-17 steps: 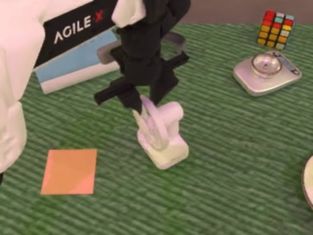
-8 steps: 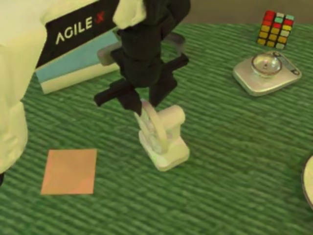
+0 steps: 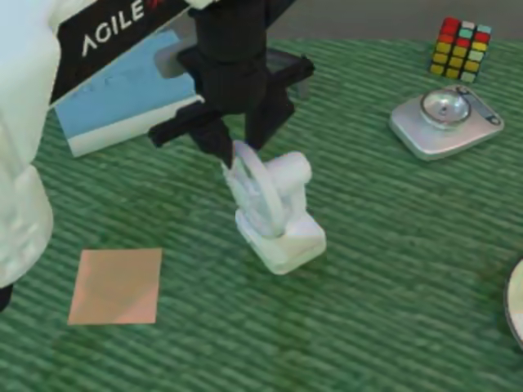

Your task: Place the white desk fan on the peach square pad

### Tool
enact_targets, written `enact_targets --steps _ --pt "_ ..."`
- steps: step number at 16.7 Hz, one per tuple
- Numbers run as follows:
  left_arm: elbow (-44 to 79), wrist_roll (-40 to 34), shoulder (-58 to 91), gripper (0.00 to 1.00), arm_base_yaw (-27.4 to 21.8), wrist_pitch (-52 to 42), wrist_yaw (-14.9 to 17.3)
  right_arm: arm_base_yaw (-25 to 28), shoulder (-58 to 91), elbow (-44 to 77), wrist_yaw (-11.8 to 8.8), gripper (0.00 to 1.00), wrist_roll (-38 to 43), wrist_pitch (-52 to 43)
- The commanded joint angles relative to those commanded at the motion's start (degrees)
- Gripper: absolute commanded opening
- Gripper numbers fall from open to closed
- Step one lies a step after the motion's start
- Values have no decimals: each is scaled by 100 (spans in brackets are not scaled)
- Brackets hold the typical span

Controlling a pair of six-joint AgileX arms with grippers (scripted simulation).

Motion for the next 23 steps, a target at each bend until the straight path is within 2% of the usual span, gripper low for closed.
enact_targets --steps 7,10,13,20,23 --pt "309 12 1 0 -5 -303 -3 0 0 0 0 100 0 0" --pt "-59 -375 -253 0 122 -277 -89 0 0 0 0 100 0 0" --pt "-807 -1251 -815 0 386 -192 -268 0 0 0 0 100 0 0" --pt "-3136 -3899 -2530 0 1113 99 -795 0 0 0 0 100 0 0" --pt "-3783 -4551 -3025 0 1324 180 -948 0 0 0 0 100 0 0"
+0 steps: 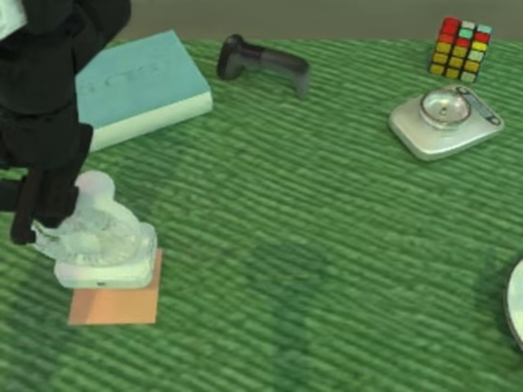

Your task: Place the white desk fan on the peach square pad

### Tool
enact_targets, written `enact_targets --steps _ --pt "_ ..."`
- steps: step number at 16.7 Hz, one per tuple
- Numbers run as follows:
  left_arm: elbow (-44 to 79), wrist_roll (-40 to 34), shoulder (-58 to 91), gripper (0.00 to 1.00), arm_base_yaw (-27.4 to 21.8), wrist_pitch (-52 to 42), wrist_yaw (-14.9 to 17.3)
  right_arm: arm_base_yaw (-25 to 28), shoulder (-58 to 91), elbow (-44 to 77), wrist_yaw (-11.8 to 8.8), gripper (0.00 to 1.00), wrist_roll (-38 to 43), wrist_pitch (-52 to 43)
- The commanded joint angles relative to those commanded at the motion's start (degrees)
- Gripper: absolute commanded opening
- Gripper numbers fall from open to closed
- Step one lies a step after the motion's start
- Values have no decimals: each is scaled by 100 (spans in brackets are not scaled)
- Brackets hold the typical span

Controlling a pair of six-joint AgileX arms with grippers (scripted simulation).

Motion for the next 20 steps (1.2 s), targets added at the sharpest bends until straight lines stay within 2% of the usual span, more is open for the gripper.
enact_targets --steps 7,13,17,20 --pt "-136 -113 -90 0 25 29 -24 0 0 0 0 100 0 0" --pt "-822 -80 -44 0 94 790 -39 0 0 0 0 100 0 0" --pt "-841 -80 -43 0 97 808 -39 0 0 0 0 100 0 0" --pt "-841 -80 -43 23 97 808 -39 0 0 0 0 100 0 0"
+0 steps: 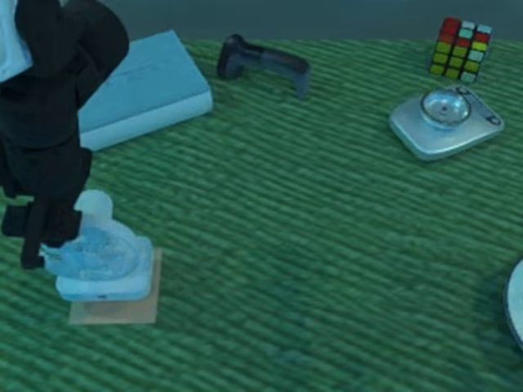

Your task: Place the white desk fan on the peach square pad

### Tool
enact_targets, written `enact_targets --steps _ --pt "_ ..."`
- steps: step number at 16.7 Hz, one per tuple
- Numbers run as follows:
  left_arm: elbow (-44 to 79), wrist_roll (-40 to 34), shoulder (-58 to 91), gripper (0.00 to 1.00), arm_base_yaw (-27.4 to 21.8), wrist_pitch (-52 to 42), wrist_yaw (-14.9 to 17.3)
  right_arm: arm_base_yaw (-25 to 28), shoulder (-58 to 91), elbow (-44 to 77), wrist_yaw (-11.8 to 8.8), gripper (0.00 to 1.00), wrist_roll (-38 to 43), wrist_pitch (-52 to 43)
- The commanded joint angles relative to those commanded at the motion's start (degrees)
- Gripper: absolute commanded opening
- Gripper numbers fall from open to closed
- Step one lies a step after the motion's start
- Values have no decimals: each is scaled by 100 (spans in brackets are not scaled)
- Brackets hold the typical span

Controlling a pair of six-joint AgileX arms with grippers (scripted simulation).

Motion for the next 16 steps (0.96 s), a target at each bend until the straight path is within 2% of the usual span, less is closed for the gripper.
enact_targets --steps 10,16 --pt "0 0 0 98 0 0 0 0 0 0 0 100 0 0" --pt "0 0 0 100 0 0 0 0 0 0 0 100 0 0"
